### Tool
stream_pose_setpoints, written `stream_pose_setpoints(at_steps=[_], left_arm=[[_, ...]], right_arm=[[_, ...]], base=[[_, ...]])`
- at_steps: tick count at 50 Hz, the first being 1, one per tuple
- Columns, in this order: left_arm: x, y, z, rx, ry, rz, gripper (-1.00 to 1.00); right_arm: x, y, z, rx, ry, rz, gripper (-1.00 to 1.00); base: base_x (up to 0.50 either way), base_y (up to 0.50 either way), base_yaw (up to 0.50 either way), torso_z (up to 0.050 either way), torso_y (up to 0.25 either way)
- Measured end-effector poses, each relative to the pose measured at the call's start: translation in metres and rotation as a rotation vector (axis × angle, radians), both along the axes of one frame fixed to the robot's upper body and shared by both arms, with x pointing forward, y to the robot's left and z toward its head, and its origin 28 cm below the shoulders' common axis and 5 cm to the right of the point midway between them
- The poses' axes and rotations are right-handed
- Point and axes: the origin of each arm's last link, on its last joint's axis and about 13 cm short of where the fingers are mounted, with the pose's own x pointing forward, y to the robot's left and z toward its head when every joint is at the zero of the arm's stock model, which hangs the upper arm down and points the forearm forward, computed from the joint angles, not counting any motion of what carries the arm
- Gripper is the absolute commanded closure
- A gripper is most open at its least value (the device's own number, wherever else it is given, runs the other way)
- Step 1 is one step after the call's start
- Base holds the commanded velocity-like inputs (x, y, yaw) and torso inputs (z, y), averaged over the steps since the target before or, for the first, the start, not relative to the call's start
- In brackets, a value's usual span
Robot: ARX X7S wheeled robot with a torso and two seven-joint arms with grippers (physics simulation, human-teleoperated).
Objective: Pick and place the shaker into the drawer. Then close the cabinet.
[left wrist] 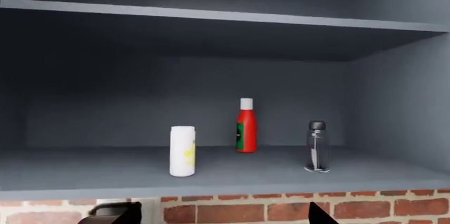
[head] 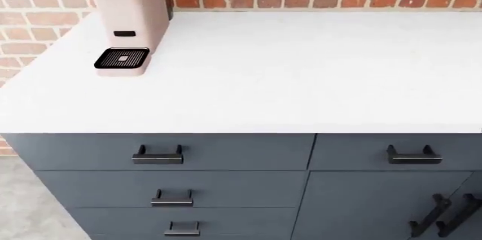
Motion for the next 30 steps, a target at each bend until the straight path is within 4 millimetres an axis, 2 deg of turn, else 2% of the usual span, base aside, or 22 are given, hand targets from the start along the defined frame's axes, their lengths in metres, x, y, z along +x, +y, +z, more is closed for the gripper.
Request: stream_pose_setpoints(at_steps=[16,30], left_arm=[[0.0044,0.0029,-0.0057,0.013,0.029,0.035,-1.0],[0.001,0.0087,0.0015,0.032,-0.017,0.092,-1.0]], right_arm=[[0.0062,-0.004,-0.0061,0.015,0.065,0.017,-1.0],[0.0099,-0.0082,-0.0099,0.021,0.089,0.021,-1.0]], base=[[0.5,0.0,0.0,0.0,0.0],[0.5,0.0,0.0,0.0,0.0]])
